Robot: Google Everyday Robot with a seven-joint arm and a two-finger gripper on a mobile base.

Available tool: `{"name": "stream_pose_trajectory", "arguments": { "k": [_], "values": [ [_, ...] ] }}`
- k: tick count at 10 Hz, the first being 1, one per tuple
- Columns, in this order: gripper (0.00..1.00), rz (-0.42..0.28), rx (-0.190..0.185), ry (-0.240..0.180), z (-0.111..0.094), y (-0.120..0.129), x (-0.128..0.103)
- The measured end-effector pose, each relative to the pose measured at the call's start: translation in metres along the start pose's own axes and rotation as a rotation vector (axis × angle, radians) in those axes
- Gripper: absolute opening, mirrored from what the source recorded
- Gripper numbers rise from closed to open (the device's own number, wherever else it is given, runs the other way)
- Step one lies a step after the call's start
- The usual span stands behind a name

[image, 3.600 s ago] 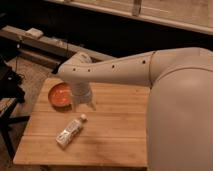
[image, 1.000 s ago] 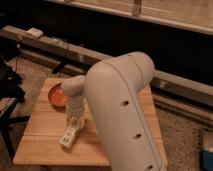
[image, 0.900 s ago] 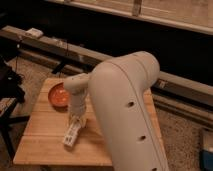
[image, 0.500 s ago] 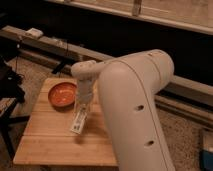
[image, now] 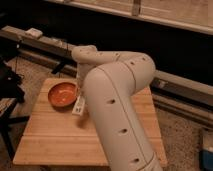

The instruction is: Place the bottle in the ceramic bowl

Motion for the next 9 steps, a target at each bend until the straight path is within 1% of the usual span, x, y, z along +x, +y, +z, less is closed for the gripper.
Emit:
{"name": "stream_pose_trajectory", "arguments": {
  "k": [2,3,4,5,6,7,8,9],
  "values": [
    [0.0,-0.03,-0.003,-0.018,-0.015,0.032,-0.025],
    [0.0,-0.051,-0.012,-0.032,-0.026,0.049,-0.034],
    [0.0,-0.067,-0.021,-0.046,-0.034,0.062,-0.039],
    [0.0,-0.079,-0.038,-0.074,-0.046,0.072,-0.044],
    [0.0,-0.092,-0.056,-0.115,-0.056,0.083,-0.049],
    [0.02,-0.102,-0.07,-0.154,-0.061,0.092,-0.054],
    [0.09,-0.123,-0.083,-0.194,-0.059,0.104,-0.055],
    [0.19,-0.135,-0.089,-0.226,-0.053,0.106,-0.053]
  ]
}}
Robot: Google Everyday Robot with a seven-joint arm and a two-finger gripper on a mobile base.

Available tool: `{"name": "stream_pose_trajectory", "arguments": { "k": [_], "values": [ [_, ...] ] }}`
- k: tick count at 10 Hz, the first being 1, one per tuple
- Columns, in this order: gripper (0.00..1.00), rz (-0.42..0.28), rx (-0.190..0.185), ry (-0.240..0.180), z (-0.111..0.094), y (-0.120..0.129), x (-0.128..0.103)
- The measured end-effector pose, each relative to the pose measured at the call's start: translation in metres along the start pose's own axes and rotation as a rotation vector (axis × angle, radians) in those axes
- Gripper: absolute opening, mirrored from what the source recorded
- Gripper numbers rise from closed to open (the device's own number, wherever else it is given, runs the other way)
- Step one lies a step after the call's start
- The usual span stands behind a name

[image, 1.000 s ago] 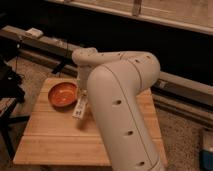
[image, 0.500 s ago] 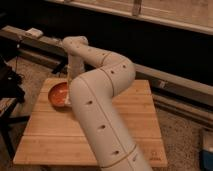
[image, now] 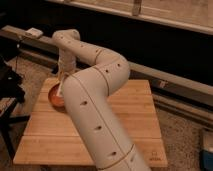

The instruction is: Place the bottle in the ceramic bowl

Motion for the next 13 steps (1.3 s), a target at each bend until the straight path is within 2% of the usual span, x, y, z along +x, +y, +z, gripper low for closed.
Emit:
{"name": "stream_pose_trajectory", "arguments": {
  "k": [3,4,6,7,8,13],
  "values": [
    [0.51,-0.013,-0.019,-0.054,0.027,0.001,0.005],
    [0.59,-0.014,-0.026,-0.069,0.03,0.004,0.006],
    [0.77,-0.009,-0.033,-0.133,0.022,0.002,0.0],
    [0.8,-0.009,-0.04,-0.163,0.015,0.005,-0.002],
    [0.8,-0.012,-0.04,-0.171,0.014,0.006,-0.002],
    [0.8,-0.01,-0.04,-0.171,0.014,0.005,-0.002]
  ]
}}
